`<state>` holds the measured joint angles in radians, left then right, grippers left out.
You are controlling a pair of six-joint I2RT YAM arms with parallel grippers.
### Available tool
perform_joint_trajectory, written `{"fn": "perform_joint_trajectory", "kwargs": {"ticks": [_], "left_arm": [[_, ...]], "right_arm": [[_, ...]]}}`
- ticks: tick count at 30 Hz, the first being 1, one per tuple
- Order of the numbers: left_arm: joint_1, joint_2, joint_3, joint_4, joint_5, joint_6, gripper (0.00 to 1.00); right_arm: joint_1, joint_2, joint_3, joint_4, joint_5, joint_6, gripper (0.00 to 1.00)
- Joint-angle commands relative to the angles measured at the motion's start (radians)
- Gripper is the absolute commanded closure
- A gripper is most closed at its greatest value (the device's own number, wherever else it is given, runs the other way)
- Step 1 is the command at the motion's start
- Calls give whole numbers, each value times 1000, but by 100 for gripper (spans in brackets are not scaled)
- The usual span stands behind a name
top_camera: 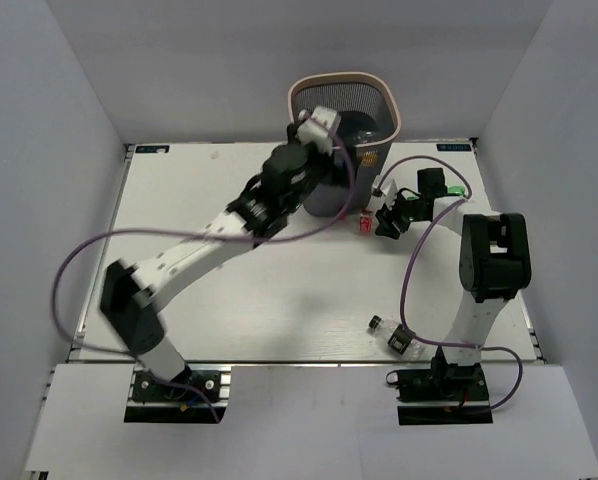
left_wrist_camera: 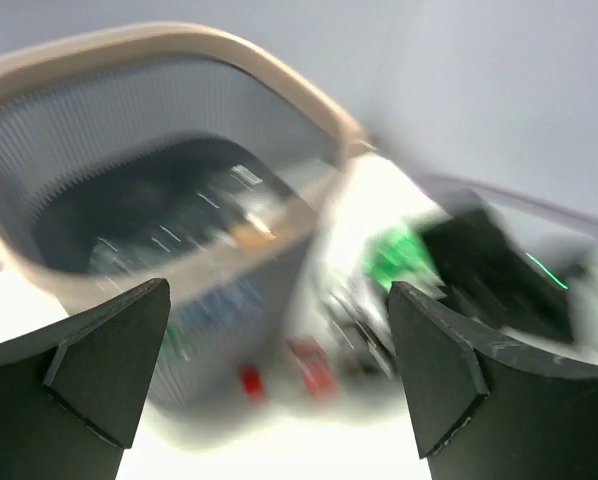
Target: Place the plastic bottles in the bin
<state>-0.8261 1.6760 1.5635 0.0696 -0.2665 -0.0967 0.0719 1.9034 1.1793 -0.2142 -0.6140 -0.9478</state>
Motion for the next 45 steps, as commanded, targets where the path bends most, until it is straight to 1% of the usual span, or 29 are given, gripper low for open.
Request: {"fn": "perform_joint_trajectory", "kwargs": {"ticks": [1, 2, 4, 7, 10, 11, 12, 15, 16, 18, 19, 21, 22, 24, 25, 27, 28, 29, 30, 31, 32, 33, 34, 36, 37, 39, 40, 43, 45], "left_arm": [[-39, -261, -238, -63, 161, -51, 0], [-48, -304, -282, -80, 161, -51, 0], [-57, -382, -382, -120, 107, -73, 0], [-57, -473, -419, -120, 43, -54, 0], [-57, -473, -376, -132, 73, -12, 0], [-57, -473, -376, -133, 132, -12, 0], [-57, -473, -393, -133, 171, -3, 0], [-57, -496, -506, -142, 308, -3, 0], [-57, -505, -541, -133, 363, -3, 0], [-68, -506, -623, -119, 410, -3, 0], [-79, -506, -637, -119, 429, -14, 0], [-88, -496, -646, -119, 440, -14, 0], [-99, -496, -657, -119, 440, -14, 0], [-110, -473, -657, -119, 449, -1, 0], [-125, -449, -657, -107, 458, 15, 0], [-151, -418, -657, -82, 458, 46, 0], [-162, -401, -657, -73, 458, 63, 0], [-172, -362, -637, -62, 458, 102, 0], [-194, -339, -625, -62, 458, 127, 0], [-206, -317, -594, -62, 458, 158, 0], [-217, -293, -577, -62, 458, 188, 0], [-229, -247, -560, -71, 458, 251, 0], [-252, -228, -536, -71, 458, 285, 0], [-271, -194, -517, -61, 458, 368, 0], [-287, -159, -495, -60, 458, 399, 0], [-301, -122, -464, -51, 458, 443, 0], [-314, -107, -442, -51, 458, 480, 0], [-340, -59, -432, -13, 496, 531, 0], [-355, -24, -412, -13, 526, 542, 0]], "right_arm": [[-7, -16, 49, -137, -4, -45, 61], [-9, -27, 46, -213, -12, -124, 68], [-17, -62, 28, -278, -33, -170, 82], [-32, -165, -50, -372, -72, -206, 88], [-53, -300, -70, -454, -130, -189, 90], [-60, -332, -73, -467, -156, -184, 91], [-99, -436, -72, -514, -193, -190, 91], [-130, -582, -31, -606, -292, -288, 91], [-132, -642, -12, -622, -364, -298, 91], [-127, -694, 92, -610, -409, -263, 91], [-124, -696, 123, -558, -461, -129, 91], [-121, -684, 213, -389, -477, 19, 91], [-121, -672, 221, -127, -455, 269, 91], [-100, -656, 227, 28, -411, 398, 91], [-93, -600, 264, 177, -388, 537, 93], [-43, -494, 377, 202, -342, 610, 93], [-34, -451, 481, 206, -322, 706, 93], [-11, -372, 528, 202, -259, 742, 93], [-3, -280, 678, 191, -245, 754, 89], [3, -238, 738, 171, -233, 767, 88], [15, -110, 799, 118, -199, 774, 86], [22, -54, 919, 70, -198, 784, 83], [26, -9, 1045, 46, -193, 803, 65], [34, 144, 1219, -63, -194, 819, 41], [35, 166, 1268, -79, -194, 827, 11], [37, 145, 1203, -74, -193, 804, 10], [37, 96, 1053, -59, -188, 805, 10], [25, -26, 854, 19, -168, 767, 10], [19, -84, 823, 1, -152, 751, 10]]}}
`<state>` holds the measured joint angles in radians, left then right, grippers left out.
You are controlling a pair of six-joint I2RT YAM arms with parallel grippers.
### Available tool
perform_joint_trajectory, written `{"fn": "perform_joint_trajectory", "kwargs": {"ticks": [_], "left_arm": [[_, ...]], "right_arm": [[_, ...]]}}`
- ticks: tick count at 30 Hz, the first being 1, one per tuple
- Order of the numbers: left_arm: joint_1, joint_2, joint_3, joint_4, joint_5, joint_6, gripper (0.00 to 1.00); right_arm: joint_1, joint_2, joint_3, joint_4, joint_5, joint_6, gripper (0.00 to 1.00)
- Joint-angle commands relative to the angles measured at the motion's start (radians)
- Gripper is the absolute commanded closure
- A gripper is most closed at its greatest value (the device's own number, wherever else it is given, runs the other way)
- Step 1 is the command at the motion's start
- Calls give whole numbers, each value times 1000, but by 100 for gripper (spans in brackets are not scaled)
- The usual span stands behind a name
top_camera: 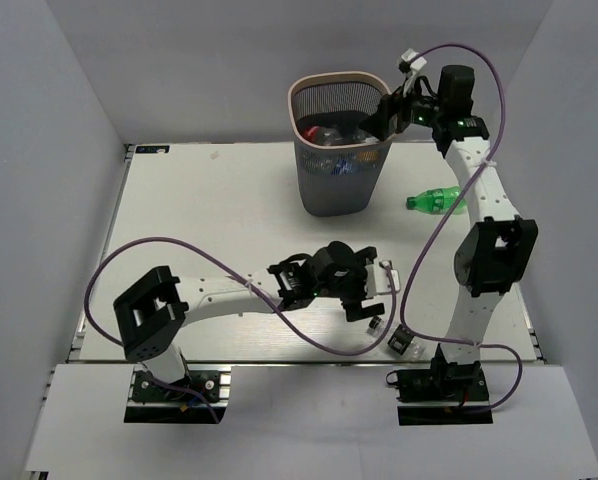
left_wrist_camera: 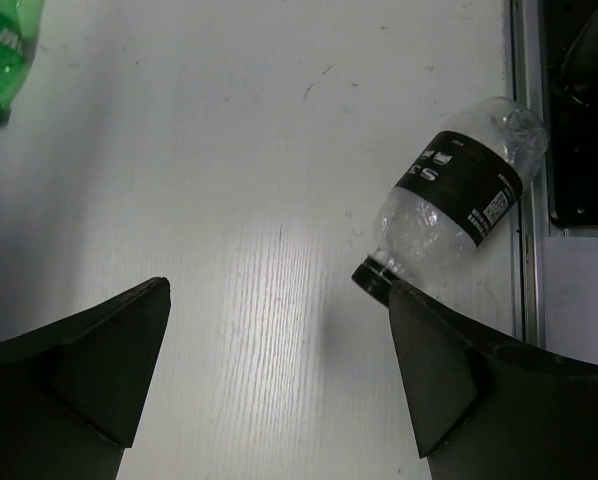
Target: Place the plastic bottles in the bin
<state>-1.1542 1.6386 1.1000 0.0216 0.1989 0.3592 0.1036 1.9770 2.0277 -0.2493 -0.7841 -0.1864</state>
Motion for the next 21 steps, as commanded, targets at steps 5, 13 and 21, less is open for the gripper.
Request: {"fn": "perform_joint_trajectory", "kwargs": {"ticks": [5, 13, 21], "left_arm": [[-68, 44, 75, 46, 109, 138, 0], [-122, 87, 38, 84, 275, 314, 0], [-131, 219, 81, 63, 261, 443, 0]], "right_arm": [[-82, -306, -191, 38, 108, 2, 10], [-301, -420, -415, -71, 27, -19, 20], [-392, -521, -586, -71, -64, -16, 20]]}}
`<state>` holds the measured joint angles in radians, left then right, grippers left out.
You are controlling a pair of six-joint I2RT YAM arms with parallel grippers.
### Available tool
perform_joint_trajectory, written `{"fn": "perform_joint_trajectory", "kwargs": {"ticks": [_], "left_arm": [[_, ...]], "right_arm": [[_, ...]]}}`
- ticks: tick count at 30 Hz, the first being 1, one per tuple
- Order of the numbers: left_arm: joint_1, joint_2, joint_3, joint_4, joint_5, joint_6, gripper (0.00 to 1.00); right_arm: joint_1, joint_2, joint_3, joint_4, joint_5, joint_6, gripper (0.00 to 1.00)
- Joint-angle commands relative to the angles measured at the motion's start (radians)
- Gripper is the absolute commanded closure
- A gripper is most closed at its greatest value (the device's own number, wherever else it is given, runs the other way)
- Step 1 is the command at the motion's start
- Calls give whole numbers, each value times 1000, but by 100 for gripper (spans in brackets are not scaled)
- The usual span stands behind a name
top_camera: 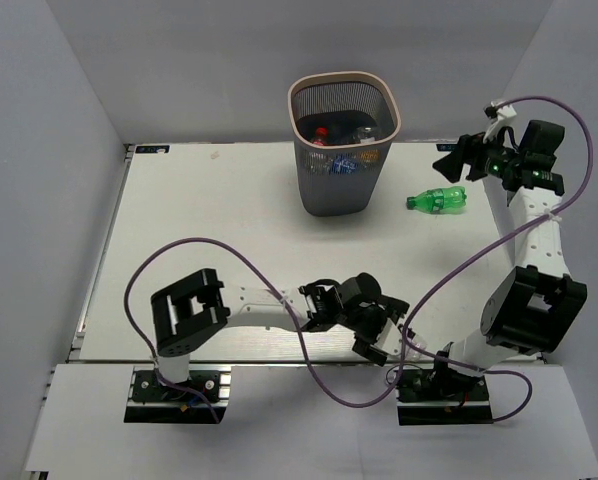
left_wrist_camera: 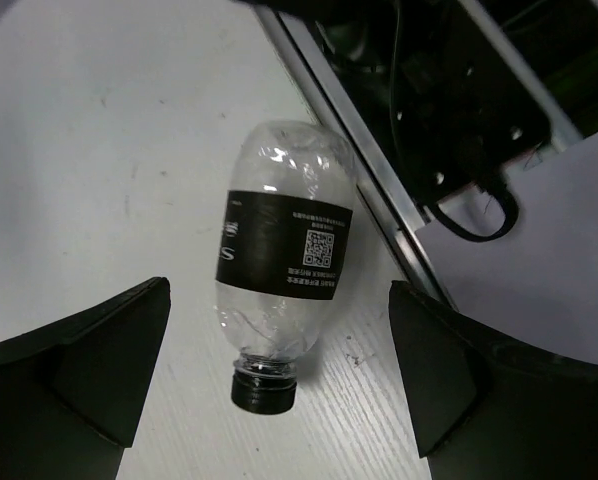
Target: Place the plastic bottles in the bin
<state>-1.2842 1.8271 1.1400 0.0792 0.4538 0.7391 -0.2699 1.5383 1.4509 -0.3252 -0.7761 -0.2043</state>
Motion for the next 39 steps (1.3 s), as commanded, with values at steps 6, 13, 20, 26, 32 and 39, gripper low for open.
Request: {"fn": "perform_joint_trajectory", "kwargs": {"ticks": [6, 13, 20, 26, 32, 39], "left_arm": [[-1, 164, 87, 88, -167, 49, 0], [-10, 216, 124, 91, -267, 23, 15], [13, -6, 9, 37, -293, -185, 78], [59, -228, -80, 53, -514, -286, 78], [154, -241, 133, -11, -843, -397, 81], [290, -53, 566, -82, -961, -512, 83]], "right_arm": [[-46, -187, -145, -29, -101, -65, 18], [-78, -208, -228, -112, -40, -149, 10], [-146, -110, -150, -156, -106, -46, 33], [-160, -29, -81, -126, -172, 23, 38], [-157, 190, 215, -449, -135, -64, 22], [-158, 168, 186, -405, -101, -81, 17]]}}
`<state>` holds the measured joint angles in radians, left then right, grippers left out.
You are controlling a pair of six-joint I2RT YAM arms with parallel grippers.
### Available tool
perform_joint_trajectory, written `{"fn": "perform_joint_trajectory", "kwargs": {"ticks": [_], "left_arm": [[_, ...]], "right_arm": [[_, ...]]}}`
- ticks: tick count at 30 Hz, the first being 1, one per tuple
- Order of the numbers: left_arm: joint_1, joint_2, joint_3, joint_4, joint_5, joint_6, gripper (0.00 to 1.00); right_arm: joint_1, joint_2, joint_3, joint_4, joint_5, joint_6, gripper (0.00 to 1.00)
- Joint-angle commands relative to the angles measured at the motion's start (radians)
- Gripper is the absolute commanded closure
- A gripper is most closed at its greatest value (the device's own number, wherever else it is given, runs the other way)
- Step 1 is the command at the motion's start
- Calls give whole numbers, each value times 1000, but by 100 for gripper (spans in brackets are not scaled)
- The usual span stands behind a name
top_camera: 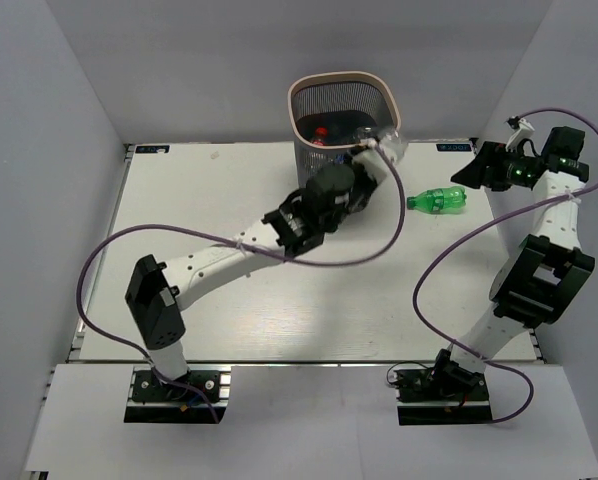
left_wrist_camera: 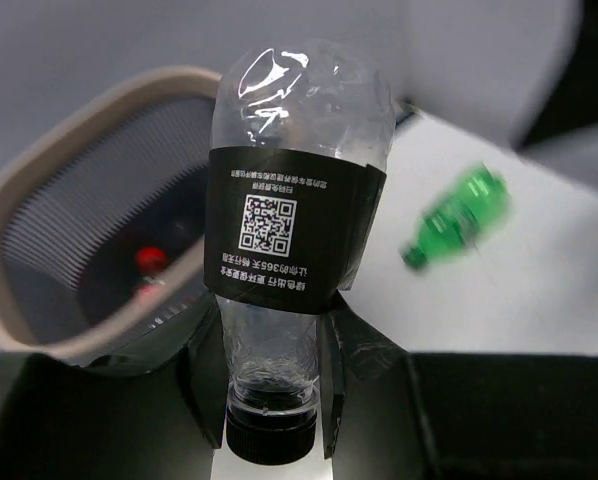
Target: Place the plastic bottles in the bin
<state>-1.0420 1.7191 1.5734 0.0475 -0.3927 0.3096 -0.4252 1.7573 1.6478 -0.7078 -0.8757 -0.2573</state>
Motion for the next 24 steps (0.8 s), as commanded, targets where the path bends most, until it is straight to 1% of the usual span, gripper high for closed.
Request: {"fn": "perform_joint_trajectory", "kwargs": {"ticks": [1, 2, 3, 4, 5, 7, 8, 9, 10, 11, 12, 13, 14, 15, 17, 18, 19, 20, 22, 23, 24], "left_arm": [[62, 82, 173, -85, -124, -93, 83], [88, 106, 210, -96, -139, -93, 83], [88, 146, 261, -97, -140, -74, 83], [100, 160, 276, -86, -158, -54, 83], [117, 172, 296, -86, -158, -44, 83], [138, 218, 381, -86, -127, -56, 83], [155, 241, 460, -95, -127, -76, 81], [164, 266, 502, -95, -127, -89, 81], [174, 290, 545, -104, -161, -108, 80], [184, 342, 618, -104, -170, -142, 76], [204, 368, 652, -116, -170, -155, 73], [214, 396, 718, -130, -199, -176, 68], [214, 422, 749, -144, -199, -187, 66], [229, 468, 776, -156, -210, -197, 50], [243, 497, 824, -181, -210, -217, 16], [253, 497, 824, -192, -210, -218, 1], [264, 488, 814, -192, -201, -230, 1], [264, 475, 803, -192, -201, -239, 1], [275, 438, 794, -192, -170, -251, 1], [275, 397, 783, -192, -154, -251, 1], [275, 369, 783, -224, -123, -251, 1]], "right_arm": [[-10, -59, -13, -28, -37, -33, 17], [-14, -62, 7, -35, -72, -65, 19], [-18, -61, 18, -77, -118, -115, 19], [-27, -59, 29, -129, -250, -137, 21], [-29, -64, 44, -154, -267, -161, 23], [-26, -81, 38, -147, -276, -174, 23], [-26, -85, 2, -137, -272, -175, 23], [-27, -90, -12, -125, -267, -172, 23], [-27, -99, -31, -118, -263, -172, 23], [-26, -102, -45, -119, -255, -178, 23], [-26, -102, -51, -117, -250, -195, 21], [-26, -107, -59, -127, -235, -206, 18], [-23, -110, -65, -119, -200, -203, 15], [-21, -114, -84, -111, -181, -207, 10], [-21, -130, -94, -105, -129, -255, 10], [-20, -131, -100, -95, -111, -295, 10], [-20, -131, -105, -96, -83, -324, 10], [-21, -136, -106, -73, -54, -397, 10], [-21, -142, -137, -55, -23, -596, 10], [-23, -142, -149, -45, -5, -658, 10], [-23, -139, -152, -50, 7, -888, 10]]}}
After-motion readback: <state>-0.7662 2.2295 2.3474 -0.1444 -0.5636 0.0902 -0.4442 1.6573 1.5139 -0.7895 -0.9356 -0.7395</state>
